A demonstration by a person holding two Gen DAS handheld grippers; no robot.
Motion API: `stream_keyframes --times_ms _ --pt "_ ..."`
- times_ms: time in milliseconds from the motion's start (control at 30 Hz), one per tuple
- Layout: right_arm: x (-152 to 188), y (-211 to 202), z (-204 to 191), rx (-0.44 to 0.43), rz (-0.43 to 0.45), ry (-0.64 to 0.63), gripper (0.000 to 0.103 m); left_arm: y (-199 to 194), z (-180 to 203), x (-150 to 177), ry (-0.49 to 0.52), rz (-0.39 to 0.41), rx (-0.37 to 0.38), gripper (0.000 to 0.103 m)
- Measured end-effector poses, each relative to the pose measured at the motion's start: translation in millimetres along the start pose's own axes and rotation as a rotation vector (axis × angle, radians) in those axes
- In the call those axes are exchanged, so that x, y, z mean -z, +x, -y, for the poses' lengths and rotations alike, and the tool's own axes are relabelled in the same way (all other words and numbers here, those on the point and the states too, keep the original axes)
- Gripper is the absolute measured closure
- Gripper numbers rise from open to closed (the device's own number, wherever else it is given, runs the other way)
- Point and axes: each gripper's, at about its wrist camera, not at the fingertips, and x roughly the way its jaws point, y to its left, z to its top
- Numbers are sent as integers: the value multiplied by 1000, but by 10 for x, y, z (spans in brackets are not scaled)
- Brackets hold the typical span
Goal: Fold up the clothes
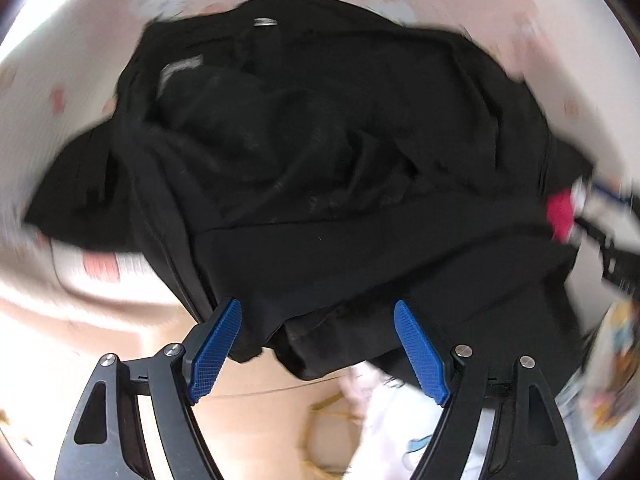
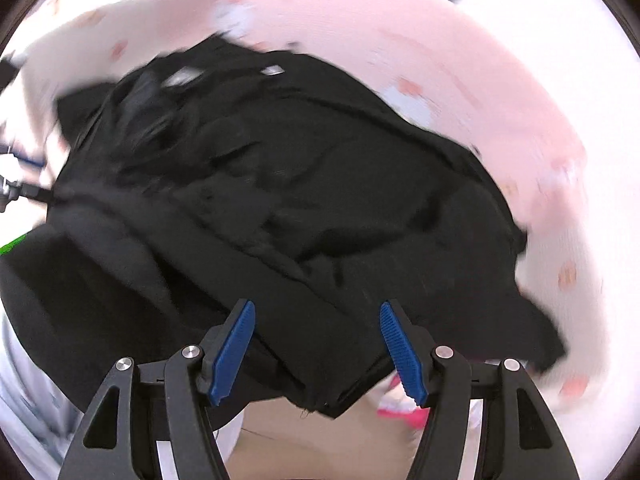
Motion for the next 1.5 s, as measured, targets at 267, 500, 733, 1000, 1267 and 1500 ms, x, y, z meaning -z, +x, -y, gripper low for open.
stream_keyframes --times_ms 267,500,733,1000,1267,1500 --pt "67 196 -257 69 -4 -107 39 34 340 98 290 133 -273 25" --pt "-104 339 -417 61 6 -258 39 310 557 -66 465 98 -238 25" --pt "117 361 -462 155 62 -323 39 432 442 -2 506 120 -412 25" --pt "181 497 -470 314 57 -356 39 615 447 111 527 134 -465 25" --pt "458 329 -492 266 9 -452 39 678 431 -3 512 184 -476 25" --pt "661 603 -505 335 -22 -455 39 856 475 9 519 180 -490 25"
